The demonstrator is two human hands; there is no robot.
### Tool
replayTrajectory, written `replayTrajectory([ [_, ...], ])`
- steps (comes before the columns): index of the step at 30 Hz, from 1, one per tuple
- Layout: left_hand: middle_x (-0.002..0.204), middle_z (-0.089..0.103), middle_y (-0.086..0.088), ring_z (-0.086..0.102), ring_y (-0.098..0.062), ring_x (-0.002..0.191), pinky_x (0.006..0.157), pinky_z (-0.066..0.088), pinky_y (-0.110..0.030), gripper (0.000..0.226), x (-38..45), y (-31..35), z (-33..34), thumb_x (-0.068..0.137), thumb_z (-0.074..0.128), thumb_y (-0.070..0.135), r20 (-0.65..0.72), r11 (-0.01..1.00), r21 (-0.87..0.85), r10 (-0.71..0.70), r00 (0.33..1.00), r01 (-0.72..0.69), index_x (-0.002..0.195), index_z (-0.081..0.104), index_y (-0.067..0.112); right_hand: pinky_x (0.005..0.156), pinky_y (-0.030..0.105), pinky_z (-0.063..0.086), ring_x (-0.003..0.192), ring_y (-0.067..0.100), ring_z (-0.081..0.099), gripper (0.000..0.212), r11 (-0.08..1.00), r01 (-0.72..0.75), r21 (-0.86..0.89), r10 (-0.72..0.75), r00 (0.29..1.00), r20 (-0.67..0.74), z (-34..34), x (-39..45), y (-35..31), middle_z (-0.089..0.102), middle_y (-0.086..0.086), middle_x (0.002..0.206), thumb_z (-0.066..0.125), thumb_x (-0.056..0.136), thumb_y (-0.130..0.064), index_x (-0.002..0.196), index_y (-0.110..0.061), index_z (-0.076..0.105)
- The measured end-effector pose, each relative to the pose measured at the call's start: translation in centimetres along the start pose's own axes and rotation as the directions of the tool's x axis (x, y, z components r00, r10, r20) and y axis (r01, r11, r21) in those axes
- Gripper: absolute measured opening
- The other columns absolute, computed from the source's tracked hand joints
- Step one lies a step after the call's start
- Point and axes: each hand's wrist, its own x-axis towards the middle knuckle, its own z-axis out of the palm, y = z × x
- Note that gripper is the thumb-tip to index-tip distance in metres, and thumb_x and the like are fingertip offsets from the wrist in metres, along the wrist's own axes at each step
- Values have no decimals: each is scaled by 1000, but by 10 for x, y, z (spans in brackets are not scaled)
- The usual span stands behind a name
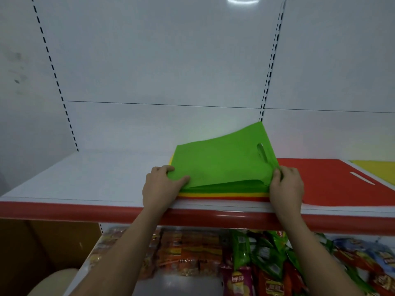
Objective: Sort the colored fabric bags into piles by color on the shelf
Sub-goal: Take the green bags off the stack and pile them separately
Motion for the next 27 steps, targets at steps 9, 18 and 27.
replayTrajectory([
  [9,123,52,-11,41,-34,124,99,42,-42,46,15,11,-10,78,71,57,151,990,127,-82,985,63,100,64,17,76,32,31,95,32,52,11,997,-39,73,36,998,41,-9,1,-6,55,15,103,54,94,-7,101,-1,60],
  [18,81,61,-7,59,-27,75,56,43,-29,21,14,47,-48,86,72,11,165,943,-332,24,986,33,79,52,14,76,37,41,95,32,55,9,977,-94,190,82,994,68,-50,27,-44,61,13,98,56,93,-10,99,-7,61],
  [27,119,64,-24,67,-32,93,83,59,-46,80,-26,41,-56,83,61,-18,352,747,-658,191,916,97,147,37,23,52,29,39,61,23,54,47,924,-187,335,122,971,206,-125,-3,-43,67,16,97,37,87,15,109,-19,60],
])
